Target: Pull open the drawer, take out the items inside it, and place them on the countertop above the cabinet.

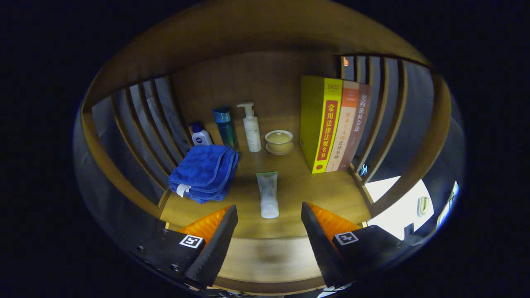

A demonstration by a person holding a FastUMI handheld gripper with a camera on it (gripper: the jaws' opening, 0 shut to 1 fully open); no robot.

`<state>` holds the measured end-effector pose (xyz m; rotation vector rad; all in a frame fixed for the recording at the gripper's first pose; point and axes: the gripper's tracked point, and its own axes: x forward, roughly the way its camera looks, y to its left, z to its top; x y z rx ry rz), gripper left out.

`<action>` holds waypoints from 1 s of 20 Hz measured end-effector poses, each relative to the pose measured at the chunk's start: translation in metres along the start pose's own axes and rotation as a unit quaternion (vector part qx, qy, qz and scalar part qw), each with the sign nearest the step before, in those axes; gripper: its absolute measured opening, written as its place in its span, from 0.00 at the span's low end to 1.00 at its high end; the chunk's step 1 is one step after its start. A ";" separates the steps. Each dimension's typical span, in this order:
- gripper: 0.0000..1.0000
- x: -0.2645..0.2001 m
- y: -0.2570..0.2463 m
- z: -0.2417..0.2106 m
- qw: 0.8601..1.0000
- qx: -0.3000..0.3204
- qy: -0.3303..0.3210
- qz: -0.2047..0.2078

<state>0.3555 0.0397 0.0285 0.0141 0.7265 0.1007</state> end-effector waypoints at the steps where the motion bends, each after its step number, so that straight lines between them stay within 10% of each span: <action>1: 1.00 -0.009 0.001 -0.005 1.000 0.004 -0.008 0.002; 20: 0.99 -0.132 -0.013 -0.137 0.977 0.003 -0.210 -0.027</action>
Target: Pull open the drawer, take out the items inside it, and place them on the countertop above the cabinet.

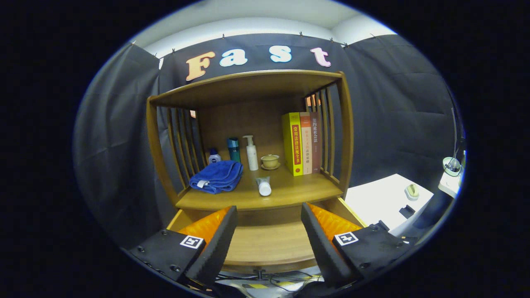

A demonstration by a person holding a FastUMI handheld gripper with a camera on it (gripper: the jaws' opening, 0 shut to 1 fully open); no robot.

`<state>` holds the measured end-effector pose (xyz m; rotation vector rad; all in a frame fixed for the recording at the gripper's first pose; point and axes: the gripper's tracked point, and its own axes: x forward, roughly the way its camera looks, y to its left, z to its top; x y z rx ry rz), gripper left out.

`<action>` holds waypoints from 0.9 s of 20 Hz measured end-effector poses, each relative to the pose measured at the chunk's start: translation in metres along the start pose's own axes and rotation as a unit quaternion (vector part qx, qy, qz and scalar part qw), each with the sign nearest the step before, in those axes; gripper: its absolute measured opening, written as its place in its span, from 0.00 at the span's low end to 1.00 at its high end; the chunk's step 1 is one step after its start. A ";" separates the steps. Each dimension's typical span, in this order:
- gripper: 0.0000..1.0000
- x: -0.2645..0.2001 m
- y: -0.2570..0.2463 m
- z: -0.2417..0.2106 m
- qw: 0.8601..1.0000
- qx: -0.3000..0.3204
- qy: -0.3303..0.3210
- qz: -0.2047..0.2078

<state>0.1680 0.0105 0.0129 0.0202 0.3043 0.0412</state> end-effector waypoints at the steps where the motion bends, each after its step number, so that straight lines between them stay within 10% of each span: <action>1: 0.99 -0.006 -0.007 -0.015 1.000 -0.008 -0.001 -0.009; 10: 0.99 -0.008 -0.001 -0.151 0.997 -0.047 0.052 0.010; 18: 1.00 0.015 0.012 -0.174 0.998 -0.033 0.055 0.019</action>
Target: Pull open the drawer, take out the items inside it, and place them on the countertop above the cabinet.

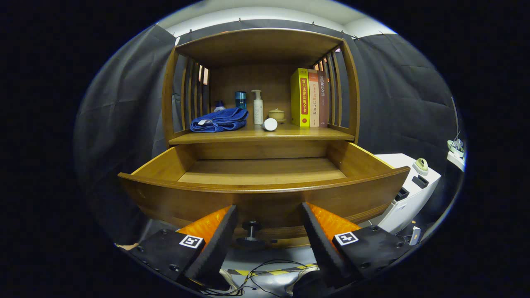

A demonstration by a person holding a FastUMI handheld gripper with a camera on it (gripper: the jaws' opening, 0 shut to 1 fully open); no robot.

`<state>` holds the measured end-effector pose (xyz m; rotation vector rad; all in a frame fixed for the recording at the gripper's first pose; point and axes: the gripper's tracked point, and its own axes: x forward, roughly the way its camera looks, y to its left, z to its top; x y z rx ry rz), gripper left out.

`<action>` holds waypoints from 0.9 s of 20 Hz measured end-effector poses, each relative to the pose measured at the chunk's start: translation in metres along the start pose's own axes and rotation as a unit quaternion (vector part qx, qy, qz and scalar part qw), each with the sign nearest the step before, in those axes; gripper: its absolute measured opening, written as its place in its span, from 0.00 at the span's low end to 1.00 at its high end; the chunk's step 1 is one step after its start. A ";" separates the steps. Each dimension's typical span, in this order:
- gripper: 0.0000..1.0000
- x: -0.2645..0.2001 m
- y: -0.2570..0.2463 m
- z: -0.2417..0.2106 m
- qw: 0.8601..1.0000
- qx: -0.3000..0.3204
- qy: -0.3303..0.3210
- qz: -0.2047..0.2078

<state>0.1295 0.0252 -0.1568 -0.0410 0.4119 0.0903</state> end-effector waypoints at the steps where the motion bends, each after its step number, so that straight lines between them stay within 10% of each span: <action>1: 0.99 0.000 0.002 0.000 1.000 0.001 -0.003 -0.001; 18: 0.99 0.124 0.009 0.058 0.999 -0.010 -0.030 -0.018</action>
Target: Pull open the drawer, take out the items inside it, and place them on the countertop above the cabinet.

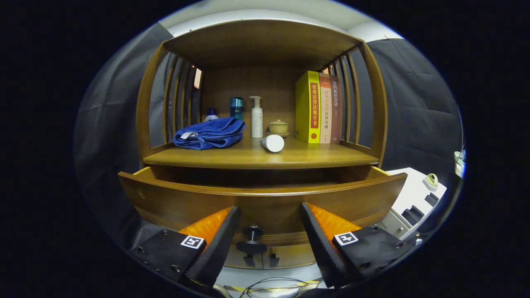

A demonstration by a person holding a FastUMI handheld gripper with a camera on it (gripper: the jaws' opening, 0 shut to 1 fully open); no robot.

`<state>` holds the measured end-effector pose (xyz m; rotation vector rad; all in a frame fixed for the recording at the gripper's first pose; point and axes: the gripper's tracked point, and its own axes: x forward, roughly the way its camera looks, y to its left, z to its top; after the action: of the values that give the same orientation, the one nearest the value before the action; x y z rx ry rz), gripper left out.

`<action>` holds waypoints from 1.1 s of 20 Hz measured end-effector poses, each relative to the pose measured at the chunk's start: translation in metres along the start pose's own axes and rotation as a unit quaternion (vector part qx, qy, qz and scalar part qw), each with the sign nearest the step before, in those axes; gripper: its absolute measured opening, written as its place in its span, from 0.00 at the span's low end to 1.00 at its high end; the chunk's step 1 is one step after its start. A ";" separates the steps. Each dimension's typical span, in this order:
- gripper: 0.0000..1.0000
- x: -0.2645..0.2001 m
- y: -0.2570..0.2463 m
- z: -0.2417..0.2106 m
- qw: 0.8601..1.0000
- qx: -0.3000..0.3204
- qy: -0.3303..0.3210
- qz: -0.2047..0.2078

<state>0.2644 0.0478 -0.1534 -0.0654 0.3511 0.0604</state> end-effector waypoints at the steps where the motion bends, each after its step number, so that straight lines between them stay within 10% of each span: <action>1: 0.99 0.008 0.000 0.003 1.000 -0.001 0.000 0.000; 10: 0.98 0.050 0.008 0.019 1.000 -0.018 -0.007 -0.008; 22: 0.97 -0.017 0.040 0.113 0.998 -0.001 -0.065 0.015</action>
<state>0.2837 0.0951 -0.0439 -0.0582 0.2227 0.0935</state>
